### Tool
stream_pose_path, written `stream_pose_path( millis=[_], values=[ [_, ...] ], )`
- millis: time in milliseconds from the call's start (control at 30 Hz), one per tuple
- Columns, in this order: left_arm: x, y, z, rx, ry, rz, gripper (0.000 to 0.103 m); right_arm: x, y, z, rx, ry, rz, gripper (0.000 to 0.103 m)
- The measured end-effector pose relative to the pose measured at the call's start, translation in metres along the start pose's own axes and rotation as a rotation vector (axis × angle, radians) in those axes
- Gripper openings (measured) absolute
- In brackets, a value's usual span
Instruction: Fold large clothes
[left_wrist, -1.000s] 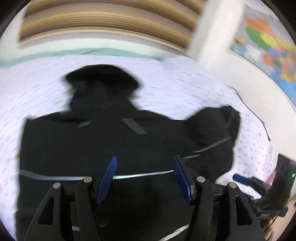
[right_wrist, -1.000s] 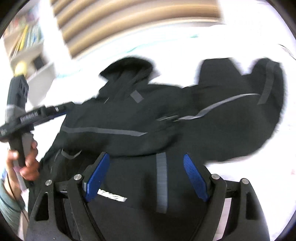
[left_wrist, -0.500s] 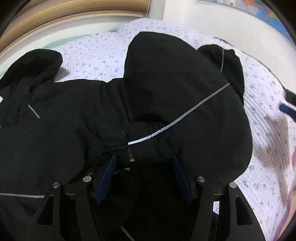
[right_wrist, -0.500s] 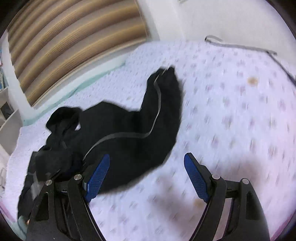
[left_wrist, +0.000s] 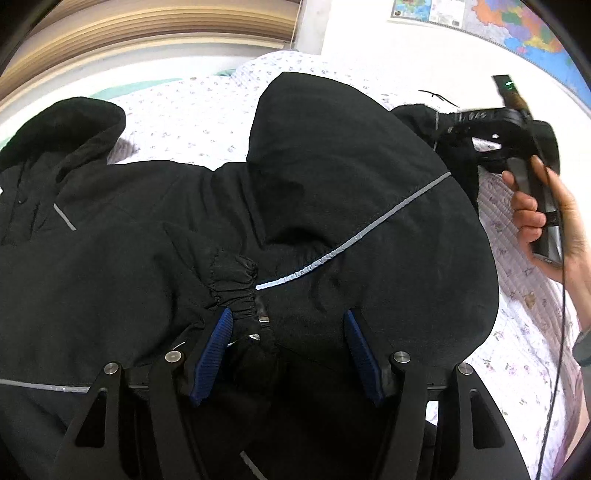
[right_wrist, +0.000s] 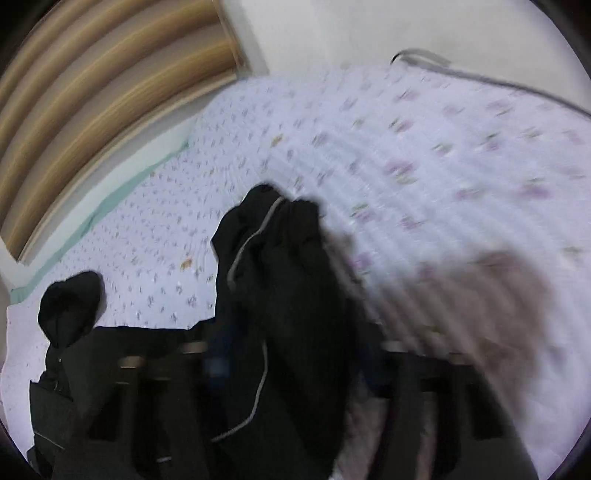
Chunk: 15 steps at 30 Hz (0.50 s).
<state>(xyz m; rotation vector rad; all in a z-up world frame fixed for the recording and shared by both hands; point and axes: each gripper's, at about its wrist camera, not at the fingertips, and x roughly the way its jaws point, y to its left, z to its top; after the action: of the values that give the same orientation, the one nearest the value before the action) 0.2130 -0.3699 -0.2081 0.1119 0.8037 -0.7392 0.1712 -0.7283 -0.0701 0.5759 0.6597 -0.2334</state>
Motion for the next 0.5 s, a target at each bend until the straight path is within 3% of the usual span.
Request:
stream_pose_path(
  millis=[67, 167, 300, 400, 500],
  values=[
    [0.000, 0.000, 0.000, 0.000, 0.000, 0.001, 0.064, -0.008, 0.005, -0.005, -0.031, -0.012, 0.013, 0.015],
    [-0.001, -0.002, 0.000, 0.003, 0.002, 0.014, 0.064, -0.040, 0.007, -0.013, -0.069, -0.073, -0.024, 0.012],
    [-0.010, -0.009, 0.008, 0.010, 0.008, 0.040, 0.064, -0.113, 0.001, -0.020, -0.109, -0.199, -0.109, 0.012],
    [-0.035, -0.020, 0.021, 0.028, -0.047, 0.013, 0.065, -0.159, -0.018, -0.024, -0.095, -0.258, -0.179, 0.012],
    [-0.051, -0.031, 0.036, 0.021, -0.084, -0.052, 0.065, -0.176, -0.037, -0.031, -0.069, -0.274, -0.215, 0.012]
  ],
)
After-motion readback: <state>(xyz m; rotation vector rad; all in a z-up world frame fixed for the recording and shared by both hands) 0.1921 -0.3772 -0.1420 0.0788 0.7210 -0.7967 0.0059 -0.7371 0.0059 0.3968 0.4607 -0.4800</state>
